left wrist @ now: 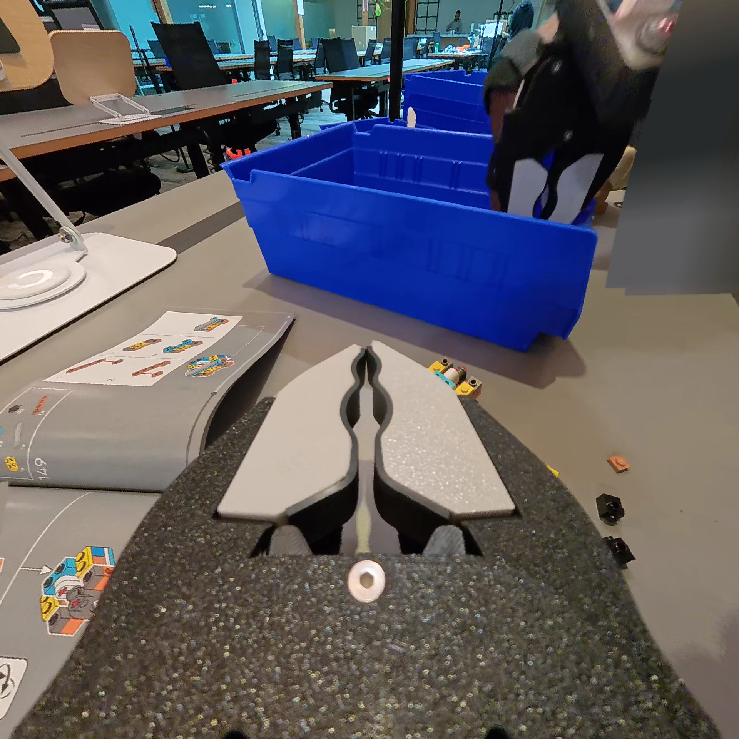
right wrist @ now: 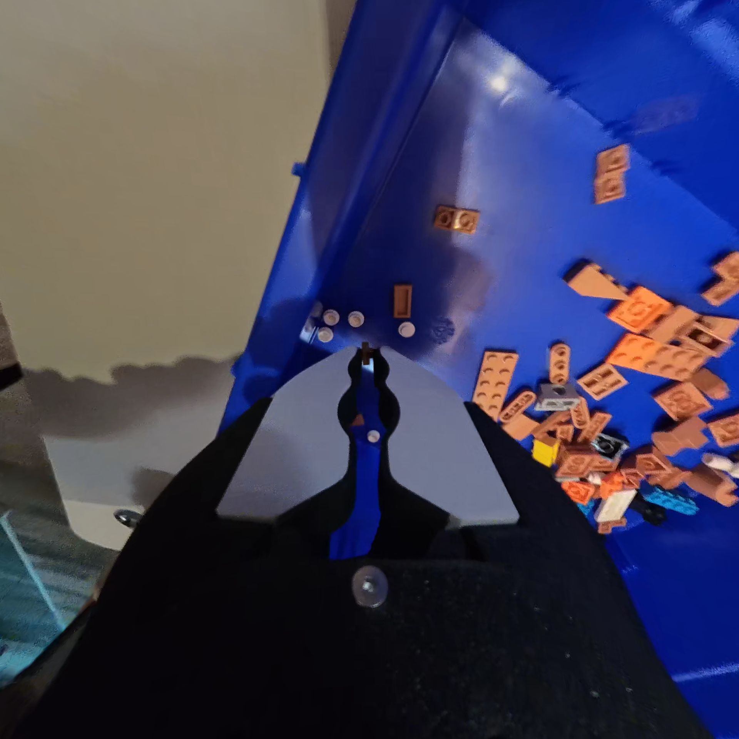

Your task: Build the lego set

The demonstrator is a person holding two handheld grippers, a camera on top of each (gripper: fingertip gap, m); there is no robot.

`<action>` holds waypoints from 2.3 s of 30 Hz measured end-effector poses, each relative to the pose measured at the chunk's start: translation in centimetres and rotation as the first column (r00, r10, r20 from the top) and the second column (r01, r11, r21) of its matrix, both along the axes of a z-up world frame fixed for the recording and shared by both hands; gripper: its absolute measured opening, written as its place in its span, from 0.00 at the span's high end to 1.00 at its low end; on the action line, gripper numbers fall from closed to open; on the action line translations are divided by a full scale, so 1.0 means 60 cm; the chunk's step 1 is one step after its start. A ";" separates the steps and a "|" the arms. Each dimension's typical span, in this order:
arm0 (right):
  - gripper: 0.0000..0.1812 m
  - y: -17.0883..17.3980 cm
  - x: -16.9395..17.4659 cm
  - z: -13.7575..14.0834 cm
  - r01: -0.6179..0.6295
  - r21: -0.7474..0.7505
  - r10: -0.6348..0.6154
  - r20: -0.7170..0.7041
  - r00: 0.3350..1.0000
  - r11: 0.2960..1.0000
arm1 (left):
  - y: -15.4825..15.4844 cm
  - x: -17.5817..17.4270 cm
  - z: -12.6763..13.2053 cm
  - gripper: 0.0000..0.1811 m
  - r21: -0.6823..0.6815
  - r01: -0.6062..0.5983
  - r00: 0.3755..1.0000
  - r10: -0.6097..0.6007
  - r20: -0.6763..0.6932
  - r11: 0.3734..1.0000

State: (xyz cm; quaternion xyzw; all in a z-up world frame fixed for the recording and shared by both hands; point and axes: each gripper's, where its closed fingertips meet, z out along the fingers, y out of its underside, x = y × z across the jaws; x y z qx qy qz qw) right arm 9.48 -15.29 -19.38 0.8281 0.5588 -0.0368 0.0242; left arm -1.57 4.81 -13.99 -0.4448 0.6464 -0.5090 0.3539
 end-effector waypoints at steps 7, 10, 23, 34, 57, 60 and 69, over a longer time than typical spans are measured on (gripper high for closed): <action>0.97 0.015 -0.126 0.107 0.115 0.205 -0.052 -0.290 0.956 0.972 | 0.005 0.001 -0.003 1.00 0.001 -0.023 1.000 0.023 -0.016 1.000; 0.97 0.030 -0.213 0.116 0.213 0.276 -0.080 -0.424 0.902 0.937 | 0.004 0.002 -0.003 1.00 0.005 -0.029 0.999 0.029 -0.021 1.000; 0.95 0.122 -0.311 -0.030 0.500 0.470 -0.322 -0.410 0.854 0.727 | 0.011 0.002 -0.001 1.00 0.013 -0.056 0.998 0.056 -0.016 0.998; 0.88 0.107 -0.298 -0.004 0.511 0.500 -0.295 -0.450 0.843 0.700 | 0.018 -0.001 0.005 1.00 0.010 -0.066 0.998 0.066 -0.013 0.998; 0.87 0.121 -0.286 0.030 0.626 0.481 -0.101 -0.739 0.666 0.614 | -0.001 -0.033 -0.025 1.00 0.089 0.034 0.997 -0.027 -0.079 0.995; 0.88 0.119 -0.280 0.037 0.639 0.454 -0.089 -0.769 0.633 0.621 | -0.005 -0.041 -0.023 1.00 0.097 0.040 0.997 -0.034 -0.065 0.994; 0.88 0.122 -0.267 0.039 0.654 0.416 -0.103 -0.791 0.603 0.632 | 0.006 -0.041 -0.014 1.00 0.018 0.023 0.998 -0.022 -0.058 1.000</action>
